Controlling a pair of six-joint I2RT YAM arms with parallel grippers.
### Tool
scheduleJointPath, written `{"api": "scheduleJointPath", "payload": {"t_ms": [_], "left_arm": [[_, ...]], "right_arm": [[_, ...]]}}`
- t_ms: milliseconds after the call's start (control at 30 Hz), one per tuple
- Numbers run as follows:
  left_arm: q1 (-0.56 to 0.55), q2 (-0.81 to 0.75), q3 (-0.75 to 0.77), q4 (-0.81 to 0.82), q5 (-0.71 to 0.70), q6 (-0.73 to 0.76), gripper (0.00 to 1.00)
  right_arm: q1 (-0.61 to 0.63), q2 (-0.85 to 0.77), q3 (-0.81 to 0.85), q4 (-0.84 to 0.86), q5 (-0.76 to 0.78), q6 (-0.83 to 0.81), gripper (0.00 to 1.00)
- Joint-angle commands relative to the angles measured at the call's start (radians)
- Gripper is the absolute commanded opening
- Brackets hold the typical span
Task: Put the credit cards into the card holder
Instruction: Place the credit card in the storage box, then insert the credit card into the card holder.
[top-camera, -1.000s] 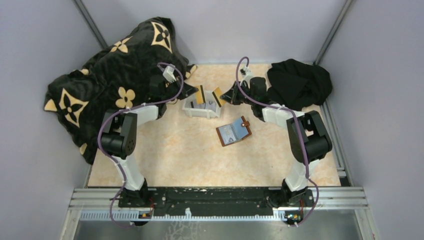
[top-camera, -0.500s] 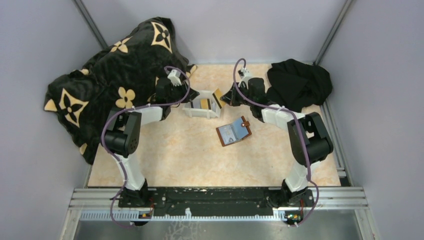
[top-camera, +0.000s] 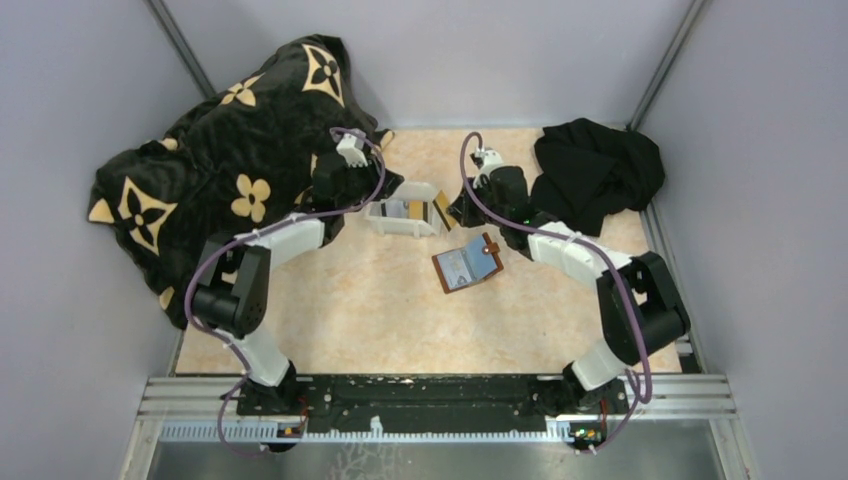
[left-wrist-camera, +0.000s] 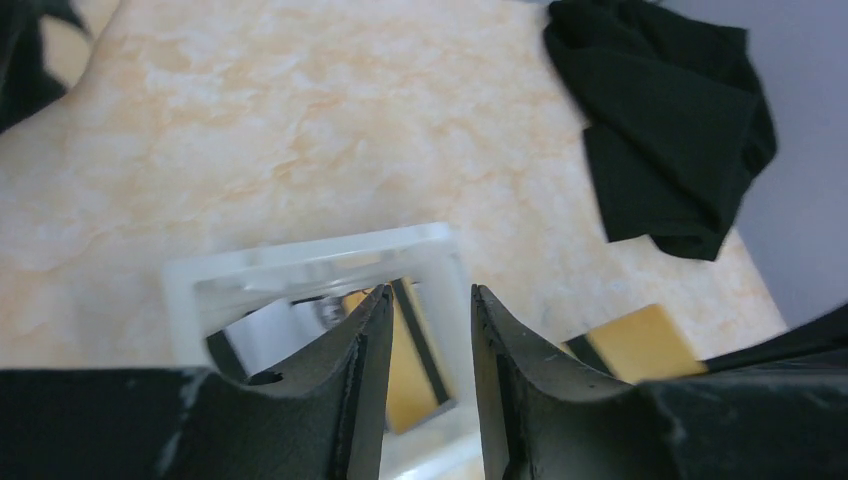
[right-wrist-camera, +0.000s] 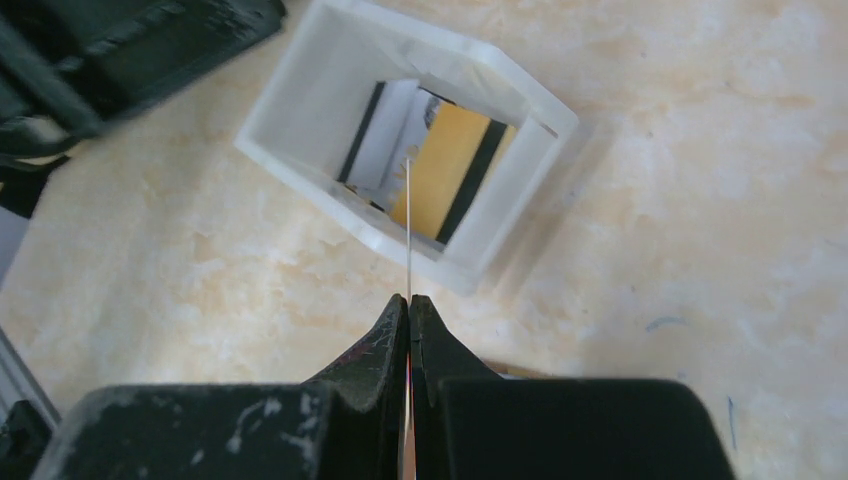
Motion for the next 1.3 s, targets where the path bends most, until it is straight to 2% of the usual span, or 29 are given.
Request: {"api": "scheduleJointPath", "payload": {"t_ms": [0,167,333,500,733,933,1267], "left_arm": [[-0.101,-0.108,-0.007,-0.026,-0.068,0.021,0.41],[-0.219,-0.145,-0.051,-0.092,-0.131,-0.016,0.41],[-0.239,-0.177,-0.088,-0.125,-0.08,-0.109,0.42],[-0.256,-0.201,-0.024,-0.301,-0.039,-0.196,0.43],[-0.258,-0.252,-0.024,-0.389,0.02,-0.364,0.46],[-0.258,-0.272,-0.018,-0.462,0.07,-0.455,0.48],[-0.259,-0.265,-0.017,-0.469,0.183,-0.579,0.49]], "right_arm": [[0.039,-0.095,-0.036,-0.072,0.116,-0.056,0.0],[0.107,-0.184,-0.091,-0.132,0.222,-0.093,0.0],[0.172,-0.27,-0.133,-0.2,0.319,-0.139,0.0],[0.274,-0.344,-0.187,-0.204,0.483,-0.208,0.0],[0.409,-0.357,-0.238,-0.174,0.693,-0.273,0.0],[0.475,-0.35,-0.243,-0.143,0.848,-0.324,0.0],[0.549,-0.275,-0.22,-0.093,0.942,-0.388,0.0]]}}
